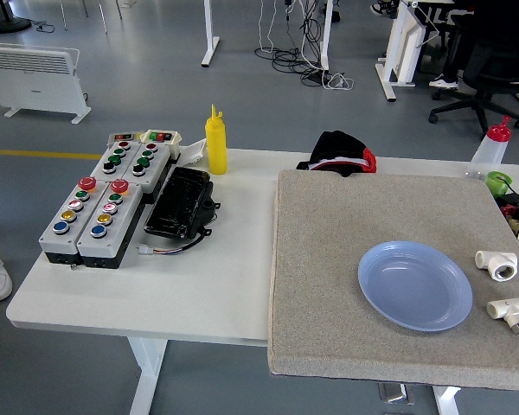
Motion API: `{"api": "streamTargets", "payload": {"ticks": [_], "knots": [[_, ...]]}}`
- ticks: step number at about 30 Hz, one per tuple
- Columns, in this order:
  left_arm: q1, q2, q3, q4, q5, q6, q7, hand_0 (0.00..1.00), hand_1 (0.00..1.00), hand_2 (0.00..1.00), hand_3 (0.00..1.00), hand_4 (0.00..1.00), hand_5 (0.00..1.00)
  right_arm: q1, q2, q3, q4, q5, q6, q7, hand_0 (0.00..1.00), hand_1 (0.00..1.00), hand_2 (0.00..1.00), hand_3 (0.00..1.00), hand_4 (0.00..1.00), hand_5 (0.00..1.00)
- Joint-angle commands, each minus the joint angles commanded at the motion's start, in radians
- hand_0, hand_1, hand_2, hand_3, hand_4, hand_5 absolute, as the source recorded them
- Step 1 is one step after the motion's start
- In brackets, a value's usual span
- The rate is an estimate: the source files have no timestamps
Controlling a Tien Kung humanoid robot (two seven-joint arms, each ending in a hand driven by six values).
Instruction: Pick pipe place plate twice
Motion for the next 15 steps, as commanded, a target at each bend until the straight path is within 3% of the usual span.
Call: {"api": "streamTargets", "payload": {"ticks": [4, 5, 11, 15], "knots": [[0.0, 0.0, 0.002, 0.0, -0.003, 0.001, -0.001, 0.616, 0.681, 0.711, 0.587, 0.463, 0.998, 0.017, -0.015, -0.038, 0.004, -0.112, 0.034, -0.035, 0.972, 0.922, 0.998, 0.952, 0.729, 0.329], [0.0, 0.0, 0.002, 0.0, -0.004, 0.001, -0.001, 0.616, 0.681, 0.711, 0.587, 0.463, 0.998, 0.02, -0.017, -0.044, 0.003, -0.151, 0.04, -0.041, 0.983, 0.932, 0.998, 0.966, 0.794, 0.381], [-0.002, 0.0, 0.005, 0.0, -0.007, 0.001, -0.001, 0.616, 0.681, 0.711, 0.587, 0.463, 0.998, 0.065, -0.031, -0.123, -0.018, -0.403, 0.102, -0.091, 0.99, 0.933, 0.998, 0.973, 0.821, 0.404], [-0.002, 0.0, 0.007, -0.001, -0.01, 0.002, -0.001, 0.616, 0.681, 0.711, 0.587, 0.463, 0.998, 0.105, -0.026, -0.175, -0.055, -0.441, 0.107, -0.096, 0.99, 0.933, 0.998, 0.973, 0.821, 0.404]]}}
